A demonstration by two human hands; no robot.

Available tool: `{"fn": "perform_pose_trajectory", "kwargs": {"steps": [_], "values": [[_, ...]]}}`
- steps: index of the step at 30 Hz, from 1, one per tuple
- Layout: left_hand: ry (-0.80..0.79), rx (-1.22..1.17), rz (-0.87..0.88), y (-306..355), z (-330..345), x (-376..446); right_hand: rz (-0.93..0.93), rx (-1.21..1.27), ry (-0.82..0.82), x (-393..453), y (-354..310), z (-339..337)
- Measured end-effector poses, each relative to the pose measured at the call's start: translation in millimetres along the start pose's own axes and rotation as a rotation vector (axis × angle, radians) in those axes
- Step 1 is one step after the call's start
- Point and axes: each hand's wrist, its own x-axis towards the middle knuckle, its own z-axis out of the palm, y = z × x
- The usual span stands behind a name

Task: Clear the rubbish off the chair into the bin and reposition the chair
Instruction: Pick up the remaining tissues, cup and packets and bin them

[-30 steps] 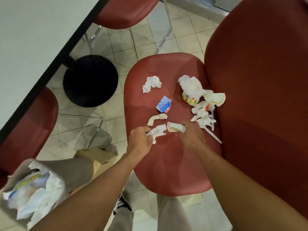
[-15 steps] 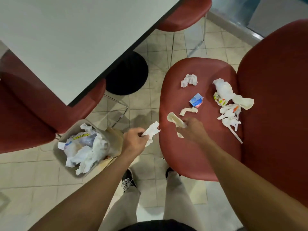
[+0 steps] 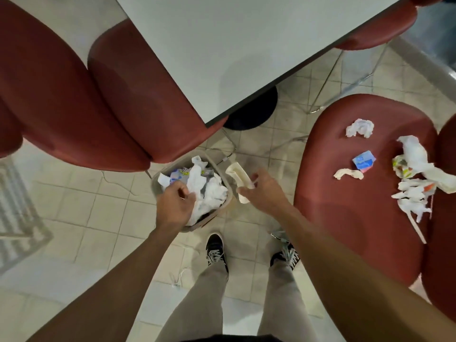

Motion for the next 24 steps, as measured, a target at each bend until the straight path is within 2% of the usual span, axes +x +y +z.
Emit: {"fn": "perform_pose_trajectory", "kwargs": {"steps": [4,8,13,18,24], "values": [[0.074,0.045,0.039,-31.9,-19.4,16.3,0.016,-0.080,-0.019,9.7,-27.1,38.9],[0.060,0.041,0.014,-62.3,-22.2,25.6,0.035,-0.105,-0.001,19.8,-46.7,73.9],[-0.121,0.047,-0.052,-86.8,-15.0,30.8,0.028,-0.191,0.034,23.6,-55.6,102.8],[-0.284,0.404,0.129,-100.6,-9.1,30.7,-0.082,-0.372,0.004,22.7,-52.1,117.8],[-0.361,0.721,0.190,-104.2,2.6,32.3,-0.135,-0.486,-0.060,24.3,-55.1,135.3]]}}
